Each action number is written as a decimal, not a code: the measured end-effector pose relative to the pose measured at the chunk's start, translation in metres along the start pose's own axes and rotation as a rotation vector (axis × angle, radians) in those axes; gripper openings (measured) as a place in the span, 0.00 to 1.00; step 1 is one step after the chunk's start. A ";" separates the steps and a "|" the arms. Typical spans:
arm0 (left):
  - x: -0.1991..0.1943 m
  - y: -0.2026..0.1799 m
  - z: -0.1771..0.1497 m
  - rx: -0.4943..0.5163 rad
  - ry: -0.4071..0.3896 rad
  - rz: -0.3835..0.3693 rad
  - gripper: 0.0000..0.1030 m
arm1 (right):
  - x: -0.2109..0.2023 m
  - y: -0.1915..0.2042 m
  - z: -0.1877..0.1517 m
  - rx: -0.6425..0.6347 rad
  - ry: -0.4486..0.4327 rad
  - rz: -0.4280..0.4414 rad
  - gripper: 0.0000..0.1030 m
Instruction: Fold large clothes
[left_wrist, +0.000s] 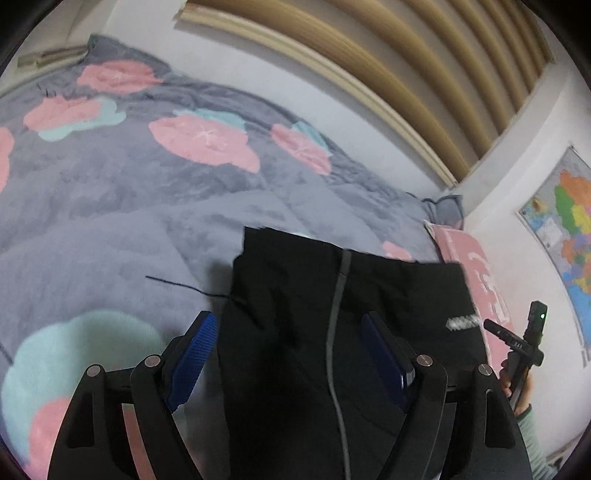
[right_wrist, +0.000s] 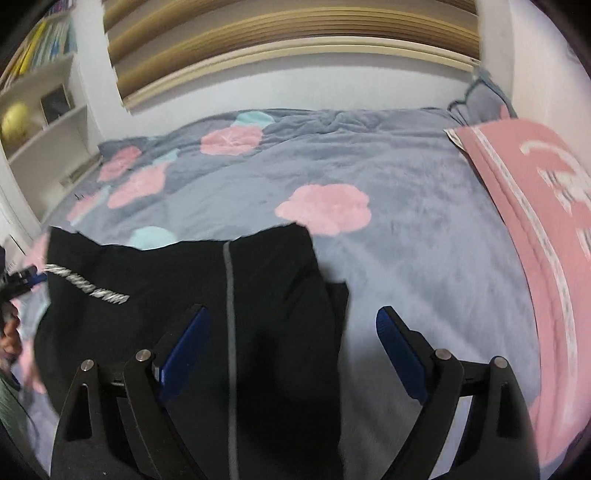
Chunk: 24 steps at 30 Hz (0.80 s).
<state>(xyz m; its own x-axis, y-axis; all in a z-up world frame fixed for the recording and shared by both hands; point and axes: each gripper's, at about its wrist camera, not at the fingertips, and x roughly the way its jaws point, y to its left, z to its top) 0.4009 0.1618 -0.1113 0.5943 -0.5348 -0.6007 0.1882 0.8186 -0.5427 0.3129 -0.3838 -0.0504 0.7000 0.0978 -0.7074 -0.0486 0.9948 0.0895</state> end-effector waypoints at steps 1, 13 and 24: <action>0.007 0.005 0.003 -0.020 0.014 -0.017 0.79 | 0.009 -0.002 0.004 -0.018 0.000 -0.007 0.90; 0.067 0.020 0.000 -0.059 0.172 -0.155 0.37 | 0.098 -0.001 0.025 -0.078 0.113 0.228 0.32; -0.029 -0.047 0.036 0.048 -0.138 -0.073 0.07 | -0.007 -0.018 0.050 -0.003 -0.157 -0.009 0.16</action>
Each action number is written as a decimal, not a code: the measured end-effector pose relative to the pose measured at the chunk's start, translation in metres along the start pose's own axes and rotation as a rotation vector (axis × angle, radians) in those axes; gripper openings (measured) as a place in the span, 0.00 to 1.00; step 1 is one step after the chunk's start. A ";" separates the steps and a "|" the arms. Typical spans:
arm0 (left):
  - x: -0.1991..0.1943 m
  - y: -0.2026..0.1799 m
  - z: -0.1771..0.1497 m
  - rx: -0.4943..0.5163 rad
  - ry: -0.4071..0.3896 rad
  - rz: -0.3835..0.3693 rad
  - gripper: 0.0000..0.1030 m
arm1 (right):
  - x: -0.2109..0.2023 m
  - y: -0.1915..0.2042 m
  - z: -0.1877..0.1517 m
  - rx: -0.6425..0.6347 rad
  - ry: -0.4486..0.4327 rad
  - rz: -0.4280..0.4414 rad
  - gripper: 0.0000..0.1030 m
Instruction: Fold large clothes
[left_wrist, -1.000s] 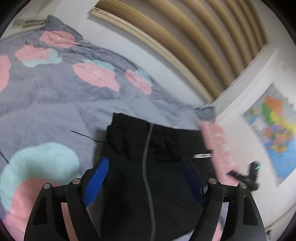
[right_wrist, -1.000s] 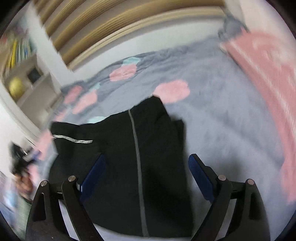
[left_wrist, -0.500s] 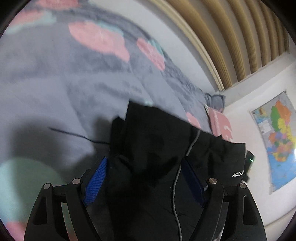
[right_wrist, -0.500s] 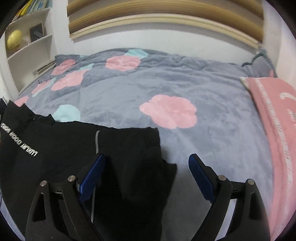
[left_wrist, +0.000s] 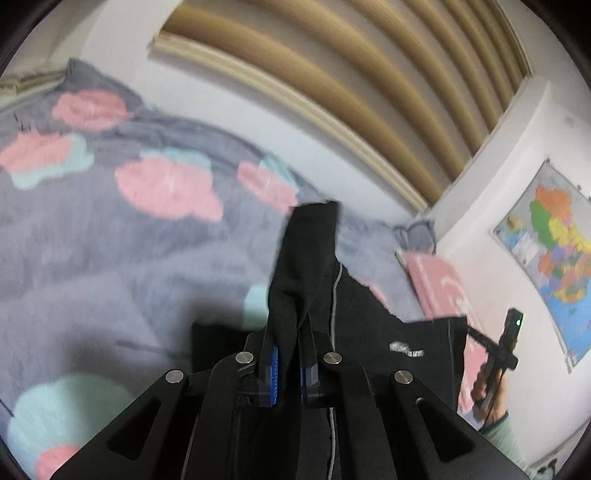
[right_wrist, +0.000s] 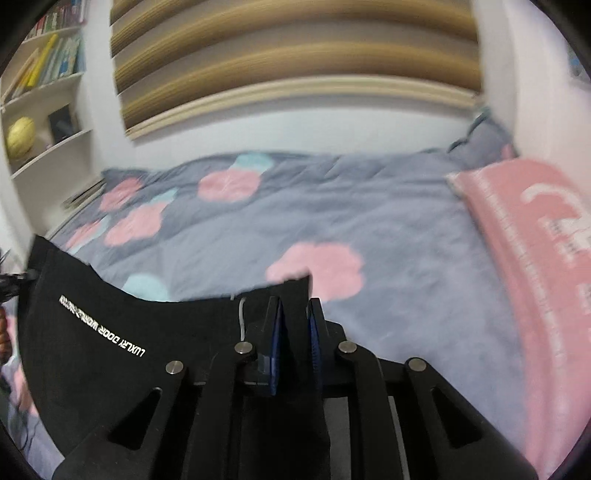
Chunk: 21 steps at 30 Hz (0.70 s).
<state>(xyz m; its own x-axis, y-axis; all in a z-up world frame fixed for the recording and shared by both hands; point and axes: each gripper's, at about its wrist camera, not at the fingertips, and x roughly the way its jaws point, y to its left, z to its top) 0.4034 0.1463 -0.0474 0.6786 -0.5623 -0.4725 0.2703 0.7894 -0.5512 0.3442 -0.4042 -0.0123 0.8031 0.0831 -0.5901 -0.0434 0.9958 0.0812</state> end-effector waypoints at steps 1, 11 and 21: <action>0.003 -0.004 0.003 0.003 -0.006 0.026 0.07 | 0.000 -0.001 0.005 0.009 0.002 -0.023 0.16; 0.128 0.071 -0.045 -0.258 0.336 0.304 0.11 | 0.123 -0.017 -0.047 0.105 0.359 -0.096 0.22; 0.060 0.036 -0.029 -0.049 0.175 0.356 0.35 | 0.080 -0.009 -0.052 0.069 0.323 -0.185 0.51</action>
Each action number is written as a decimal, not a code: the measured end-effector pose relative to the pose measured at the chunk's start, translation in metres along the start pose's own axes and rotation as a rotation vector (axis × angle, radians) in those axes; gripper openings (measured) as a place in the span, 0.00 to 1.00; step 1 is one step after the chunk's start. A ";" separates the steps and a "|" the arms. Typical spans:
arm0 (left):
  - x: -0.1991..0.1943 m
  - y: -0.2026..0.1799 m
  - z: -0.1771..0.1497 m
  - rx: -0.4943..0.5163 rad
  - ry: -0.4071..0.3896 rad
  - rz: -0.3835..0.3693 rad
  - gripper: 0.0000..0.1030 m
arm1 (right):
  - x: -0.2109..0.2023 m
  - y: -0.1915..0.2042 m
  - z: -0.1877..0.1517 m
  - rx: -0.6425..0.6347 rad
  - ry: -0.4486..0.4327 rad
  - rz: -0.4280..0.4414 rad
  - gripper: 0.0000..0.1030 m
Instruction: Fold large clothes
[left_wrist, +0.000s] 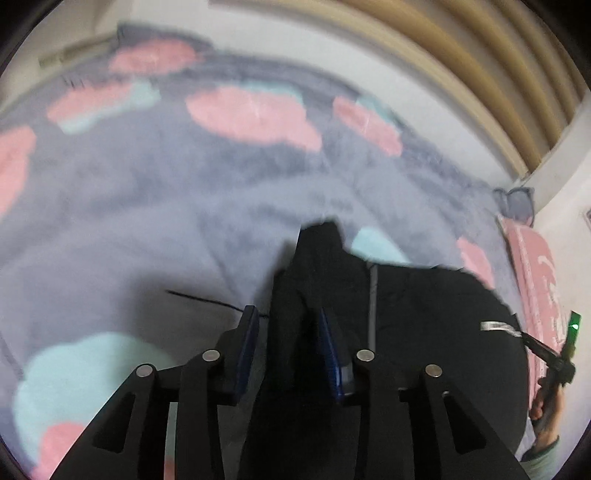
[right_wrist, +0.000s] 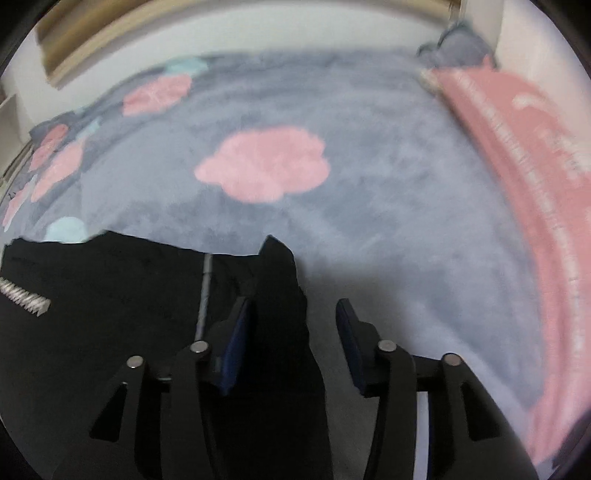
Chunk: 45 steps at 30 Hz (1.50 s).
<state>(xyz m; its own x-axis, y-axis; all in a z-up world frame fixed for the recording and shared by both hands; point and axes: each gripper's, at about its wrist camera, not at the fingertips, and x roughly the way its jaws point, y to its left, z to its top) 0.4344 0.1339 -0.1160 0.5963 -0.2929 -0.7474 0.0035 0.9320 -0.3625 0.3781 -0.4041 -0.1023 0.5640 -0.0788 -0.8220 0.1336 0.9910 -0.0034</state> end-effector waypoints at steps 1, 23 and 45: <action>-0.018 -0.001 0.000 0.000 -0.037 -0.015 0.38 | -0.018 0.002 -0.003 -0.015 -0.029 0.003 0.54; -0.002 -0.125 -0.133 0.167 0.169 -0.213 0.45 | -0.063 0.126 -0.121 -0.155 0.095 0.254 0.64; 0.091 -0.143 -0.032 0.031 0.234 -0.140 0.53 | 0.029 0.098 -0.023 0.000 0.126 0.265 0.70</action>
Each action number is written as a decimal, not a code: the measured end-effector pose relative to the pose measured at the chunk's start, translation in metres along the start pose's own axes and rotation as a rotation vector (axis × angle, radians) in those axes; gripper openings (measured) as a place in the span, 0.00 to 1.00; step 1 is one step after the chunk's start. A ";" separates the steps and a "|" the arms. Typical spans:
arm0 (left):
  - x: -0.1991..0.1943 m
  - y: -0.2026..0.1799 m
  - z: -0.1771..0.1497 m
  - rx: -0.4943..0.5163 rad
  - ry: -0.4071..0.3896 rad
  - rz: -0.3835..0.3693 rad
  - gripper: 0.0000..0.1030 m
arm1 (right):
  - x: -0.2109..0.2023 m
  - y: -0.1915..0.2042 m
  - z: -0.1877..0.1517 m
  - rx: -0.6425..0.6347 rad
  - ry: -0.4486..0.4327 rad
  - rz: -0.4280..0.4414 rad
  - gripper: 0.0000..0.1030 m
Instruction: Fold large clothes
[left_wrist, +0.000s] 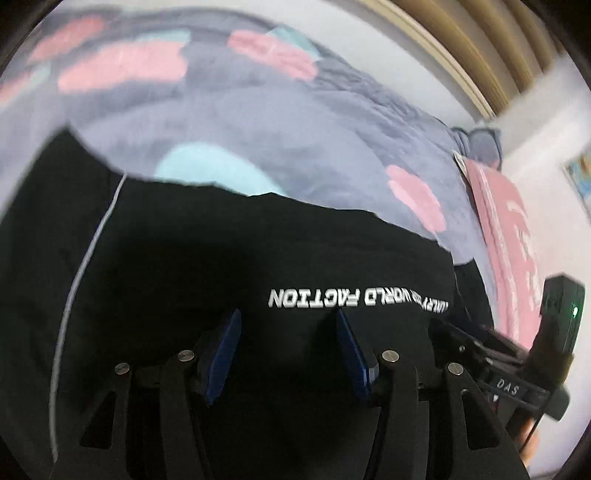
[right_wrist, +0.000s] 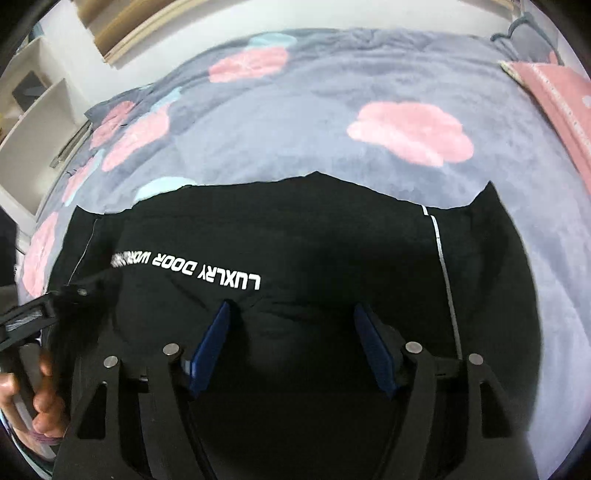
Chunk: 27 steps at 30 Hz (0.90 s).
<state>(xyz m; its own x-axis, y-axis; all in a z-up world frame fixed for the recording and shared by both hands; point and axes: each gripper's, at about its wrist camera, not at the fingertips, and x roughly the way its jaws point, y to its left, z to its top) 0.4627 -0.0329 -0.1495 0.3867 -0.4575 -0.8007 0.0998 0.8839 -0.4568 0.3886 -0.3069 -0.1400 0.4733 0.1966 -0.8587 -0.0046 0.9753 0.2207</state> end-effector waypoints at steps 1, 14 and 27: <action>0.004 0.006 0.001 -0.030 0.002 -0.020 0.53 | 0.003 -0.001 0.001 0.006 0.002 0.003 0.70; -0.106 0.015 -0.044 0.200 -0.159 -0.017 0.59 | -0.073 -0.009 -0.034 -0.042 -0.146 -0.042 0.80; -0.181 0.110 -0.081 0.126 -0.189 0.035 0.69 | -0.154 -0.027 -0.098 -0.159 -0.226 -0.399 1.00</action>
<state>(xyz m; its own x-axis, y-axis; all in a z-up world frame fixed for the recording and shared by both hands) 0.3292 0.1390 -0.0864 0.5557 -0.4109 -0.7228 0.1926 0.9093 -0.3688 0.2291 -0.3539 -0.0594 0.6452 -0.2059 -0.7358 0.0899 0.9768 -0.1945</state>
